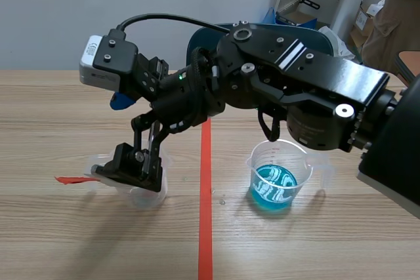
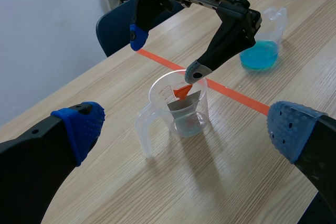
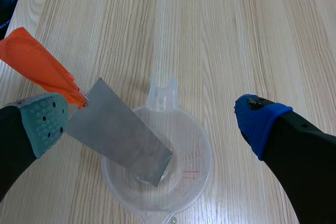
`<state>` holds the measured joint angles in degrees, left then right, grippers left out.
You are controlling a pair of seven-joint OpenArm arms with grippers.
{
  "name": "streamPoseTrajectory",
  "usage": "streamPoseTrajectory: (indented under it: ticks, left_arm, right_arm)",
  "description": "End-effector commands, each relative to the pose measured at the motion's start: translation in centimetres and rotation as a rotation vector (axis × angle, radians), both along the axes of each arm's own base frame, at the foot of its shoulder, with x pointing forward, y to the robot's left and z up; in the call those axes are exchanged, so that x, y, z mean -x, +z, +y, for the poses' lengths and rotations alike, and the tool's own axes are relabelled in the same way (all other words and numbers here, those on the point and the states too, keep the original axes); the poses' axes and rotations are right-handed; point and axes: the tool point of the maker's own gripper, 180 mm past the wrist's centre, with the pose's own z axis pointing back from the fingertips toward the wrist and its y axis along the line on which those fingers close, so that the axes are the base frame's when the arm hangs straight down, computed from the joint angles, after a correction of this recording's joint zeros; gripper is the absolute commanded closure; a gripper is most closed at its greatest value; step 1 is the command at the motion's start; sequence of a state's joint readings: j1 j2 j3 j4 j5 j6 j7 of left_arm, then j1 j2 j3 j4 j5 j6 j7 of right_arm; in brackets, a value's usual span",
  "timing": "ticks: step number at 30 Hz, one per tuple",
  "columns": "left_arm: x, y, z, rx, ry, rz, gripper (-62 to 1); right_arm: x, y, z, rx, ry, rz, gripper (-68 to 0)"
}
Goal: Do the redox reaction experiment
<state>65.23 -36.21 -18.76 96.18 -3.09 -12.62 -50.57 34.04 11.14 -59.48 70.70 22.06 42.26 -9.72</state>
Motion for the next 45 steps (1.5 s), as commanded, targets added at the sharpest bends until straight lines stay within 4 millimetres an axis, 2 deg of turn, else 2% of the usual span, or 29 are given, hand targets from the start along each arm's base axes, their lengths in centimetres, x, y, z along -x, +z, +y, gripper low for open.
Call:
streamPoseTrajectory:
  ticks: [1,38,45]
  left_arm:
    - [0.1,0.4,-0.2,0.02,0.001,-0.006,-62.3]
    - [0.1,0.4,-0.2,0.02,0.001,-0.006,-62.3]
    - [0.1,0.4,-0.1,0.018,0.003,-0.009,-62.3]
  right_arm:
    - [-0.1,1.2,0.4,-0.036,0.014,-0.01,-67.9]
    - [-0.1,1.4,0.4,-0.05,0.013,-0.005,-67.9]
    - [-0.2,2.7,-0.3,-0.14,-0.009,0.043,-67.9]
